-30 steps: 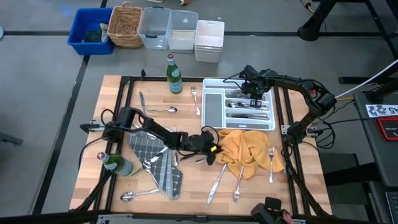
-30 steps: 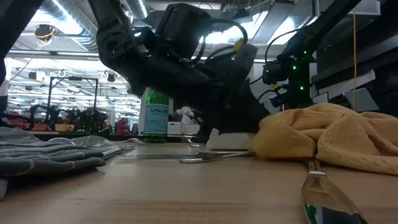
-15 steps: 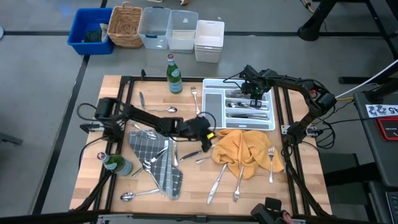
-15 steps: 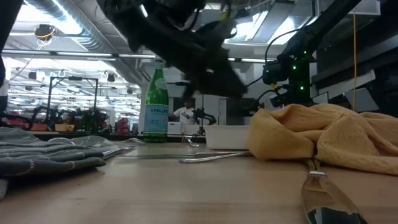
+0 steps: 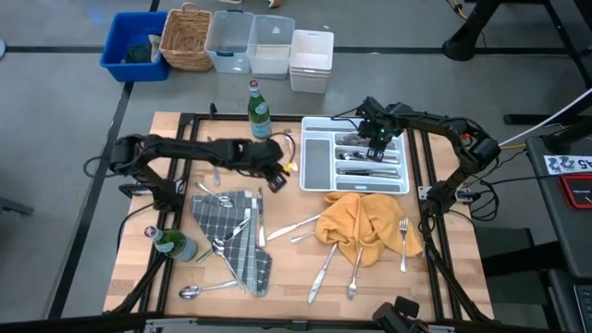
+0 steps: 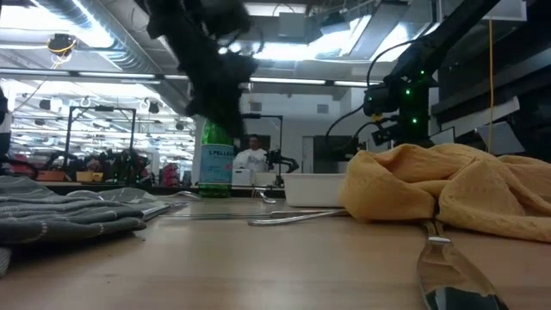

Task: Sort silverware
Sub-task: Put the silver spoon into the cutlery tray

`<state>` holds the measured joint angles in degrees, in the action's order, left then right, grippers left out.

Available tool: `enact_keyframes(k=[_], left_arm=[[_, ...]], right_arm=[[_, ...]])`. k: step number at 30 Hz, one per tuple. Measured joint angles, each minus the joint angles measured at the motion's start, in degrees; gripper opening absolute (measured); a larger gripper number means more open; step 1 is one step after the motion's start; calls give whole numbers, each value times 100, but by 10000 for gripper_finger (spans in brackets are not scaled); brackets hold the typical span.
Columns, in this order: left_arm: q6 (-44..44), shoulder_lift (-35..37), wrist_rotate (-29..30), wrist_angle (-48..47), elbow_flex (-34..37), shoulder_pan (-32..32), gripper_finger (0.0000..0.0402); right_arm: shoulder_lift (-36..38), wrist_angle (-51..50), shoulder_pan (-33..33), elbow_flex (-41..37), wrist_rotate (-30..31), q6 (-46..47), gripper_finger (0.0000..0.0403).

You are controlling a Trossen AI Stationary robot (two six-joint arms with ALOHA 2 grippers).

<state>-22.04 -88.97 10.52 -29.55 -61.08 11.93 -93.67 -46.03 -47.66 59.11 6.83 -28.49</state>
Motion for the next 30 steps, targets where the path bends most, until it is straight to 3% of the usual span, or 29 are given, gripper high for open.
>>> enact_keyframes(k=[6, 11, 22, 30], left_arm=[[91, -7, 1, -1210, 4, 813, 67], [899, -7, -71, -1743, 4, 1329, 72], [2292, -341, -267, -1791, 11, 1898, 156], [3163, -864, -311, -1786, 12, 1920, 156]], right_arm=[[0, 6, 0, 0, -273, 383, 104], [0, 5, 0, 0, -287, 632, 104], [0, 5, 0, 0, -300, 1199, 104], [2, 5, 0, 0, -344, 1565, 104]])
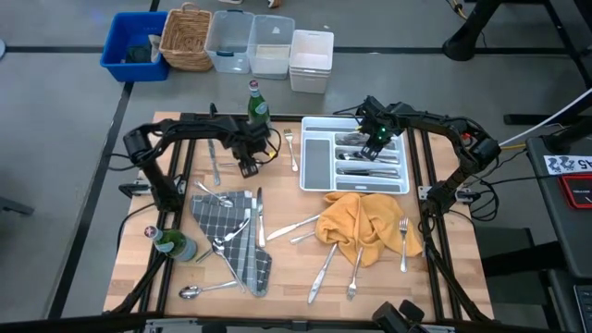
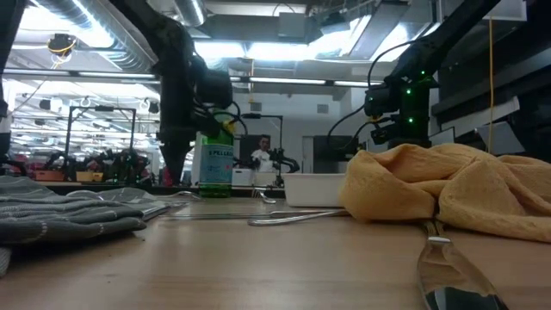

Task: Sort silverware
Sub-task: Put the silver spoon into the cutlery tray

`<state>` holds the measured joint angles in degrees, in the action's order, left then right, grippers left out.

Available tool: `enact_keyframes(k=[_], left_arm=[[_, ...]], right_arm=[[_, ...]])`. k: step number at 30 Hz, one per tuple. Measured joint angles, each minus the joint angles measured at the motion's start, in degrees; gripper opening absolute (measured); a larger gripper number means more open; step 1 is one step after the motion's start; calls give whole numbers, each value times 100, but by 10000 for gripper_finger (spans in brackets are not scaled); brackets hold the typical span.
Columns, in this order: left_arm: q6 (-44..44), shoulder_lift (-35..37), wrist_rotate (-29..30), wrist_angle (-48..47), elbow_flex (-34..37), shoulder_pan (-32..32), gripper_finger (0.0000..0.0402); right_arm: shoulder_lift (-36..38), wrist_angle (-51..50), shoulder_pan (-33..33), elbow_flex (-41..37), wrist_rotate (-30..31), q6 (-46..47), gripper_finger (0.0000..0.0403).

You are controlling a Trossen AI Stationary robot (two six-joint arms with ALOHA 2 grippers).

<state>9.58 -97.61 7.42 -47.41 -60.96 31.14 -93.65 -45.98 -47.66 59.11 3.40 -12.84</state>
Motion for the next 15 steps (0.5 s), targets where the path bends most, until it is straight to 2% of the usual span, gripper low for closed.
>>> enact_keyframes(k=[6, 15], left_arm=[[284, -293, 0, 28, 1, 7, 151], [237, -649, 55, 388, -12, 45, 150]], right_arm=[[0, -12, 2, 0, -2, 114, 104], [0, -31, 4, 0, -4, 123, 104]])
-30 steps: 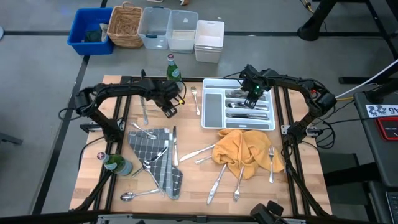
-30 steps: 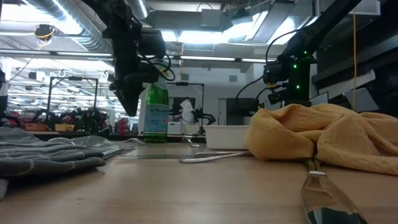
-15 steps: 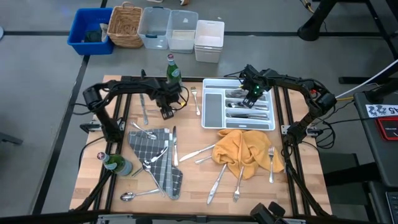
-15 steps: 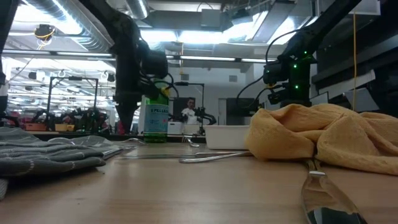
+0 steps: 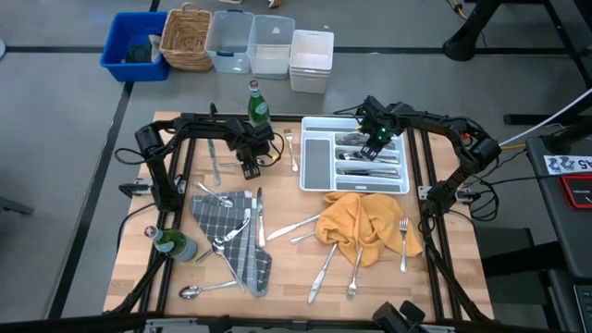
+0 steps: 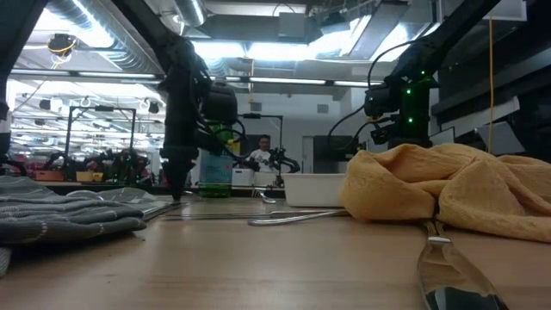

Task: Sort silverware
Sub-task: Put the silver spoon into the cutlery tray

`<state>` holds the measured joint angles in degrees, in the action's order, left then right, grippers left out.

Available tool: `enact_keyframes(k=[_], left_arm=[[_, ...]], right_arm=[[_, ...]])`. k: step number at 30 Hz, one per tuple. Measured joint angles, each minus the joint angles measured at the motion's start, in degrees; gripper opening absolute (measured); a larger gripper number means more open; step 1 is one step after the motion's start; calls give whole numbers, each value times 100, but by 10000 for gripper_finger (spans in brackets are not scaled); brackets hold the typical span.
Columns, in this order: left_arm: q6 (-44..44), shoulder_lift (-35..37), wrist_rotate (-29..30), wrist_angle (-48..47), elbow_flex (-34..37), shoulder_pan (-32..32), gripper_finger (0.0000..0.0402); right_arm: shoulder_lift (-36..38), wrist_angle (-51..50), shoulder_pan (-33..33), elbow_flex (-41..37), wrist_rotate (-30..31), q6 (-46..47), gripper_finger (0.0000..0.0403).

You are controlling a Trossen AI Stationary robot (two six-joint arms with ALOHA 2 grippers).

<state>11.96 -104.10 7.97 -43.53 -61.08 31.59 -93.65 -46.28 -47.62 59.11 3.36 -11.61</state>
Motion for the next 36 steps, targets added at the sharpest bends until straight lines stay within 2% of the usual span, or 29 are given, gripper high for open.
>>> enact_keyframes(k=[3, 6, 13, 15, 25, 30, 36], left_arm=[[-10, -37, -7, 0, -7, 5, 148], [-27, -32, -24, -2, -2, 3, 126], [-387, -38, -24, 14, 4, 2, 25], [-554, -38, -39, 17, 6, 7, 9], [-1167, 8, -156, 33, 16, -23, 6], [-1457, 315, -498, 110, 37, -50, 3], [-1832, 843, -968, 126, 33, -82, 3]], right_arm=[[0, -7, 0, 2, -1, 1, 104], [0, -9, 0, 0, -15, -1, 104], [4, -47, 0, 2, -41, 66, 104], [4, -96, 0, 2, -48, 102, 104], [158, -1044, 2, 138, -79, 108, 104], [377, -1229, 2, 140, -58, 126, 104], [635, -1235, 2, 140, -519, 278, 104]])
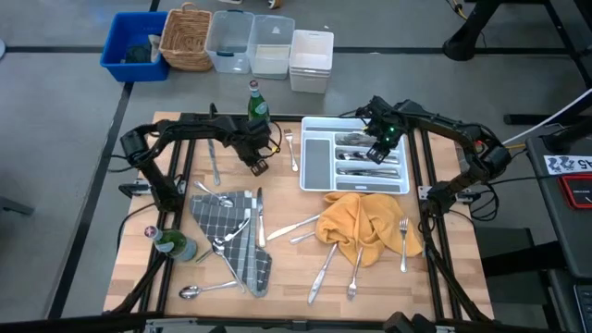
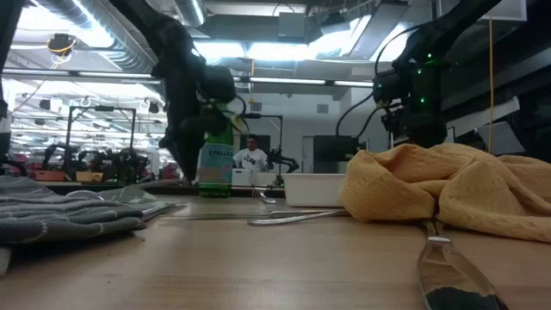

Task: Sort silverware
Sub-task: Put the silver spoon into the cutlery tray

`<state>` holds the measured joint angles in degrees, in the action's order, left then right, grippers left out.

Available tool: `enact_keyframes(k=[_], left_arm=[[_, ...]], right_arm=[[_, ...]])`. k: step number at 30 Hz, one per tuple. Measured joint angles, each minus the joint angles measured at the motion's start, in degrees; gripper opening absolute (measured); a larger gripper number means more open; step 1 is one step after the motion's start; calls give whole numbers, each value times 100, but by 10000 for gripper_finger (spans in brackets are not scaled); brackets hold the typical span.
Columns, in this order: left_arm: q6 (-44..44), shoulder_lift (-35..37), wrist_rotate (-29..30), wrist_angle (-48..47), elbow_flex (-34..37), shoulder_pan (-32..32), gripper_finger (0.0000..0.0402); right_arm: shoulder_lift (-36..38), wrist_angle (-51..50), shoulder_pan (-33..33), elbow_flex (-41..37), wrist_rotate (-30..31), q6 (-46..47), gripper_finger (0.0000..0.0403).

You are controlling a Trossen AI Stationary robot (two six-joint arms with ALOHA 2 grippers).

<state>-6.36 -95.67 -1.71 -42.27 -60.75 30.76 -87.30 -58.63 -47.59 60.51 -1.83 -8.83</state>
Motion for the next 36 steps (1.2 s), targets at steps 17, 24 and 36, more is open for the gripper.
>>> enact_keyframes(k=[17, 24, 36], left_arm=[[-2094, 832, -716, 2683, -15, -422, 2], [-2788, 804, -339, 4690, -20, -826, 2], [-2999, 795, 1740, 5592, -20, -1363, 4]], right_arm=[[154, 734, 0, 0, -2376, 132, 104], [154, 1531, 0, 0, -3231, 353, 104], [154, 4089, 257, 0, -4211, 1500, 104]])
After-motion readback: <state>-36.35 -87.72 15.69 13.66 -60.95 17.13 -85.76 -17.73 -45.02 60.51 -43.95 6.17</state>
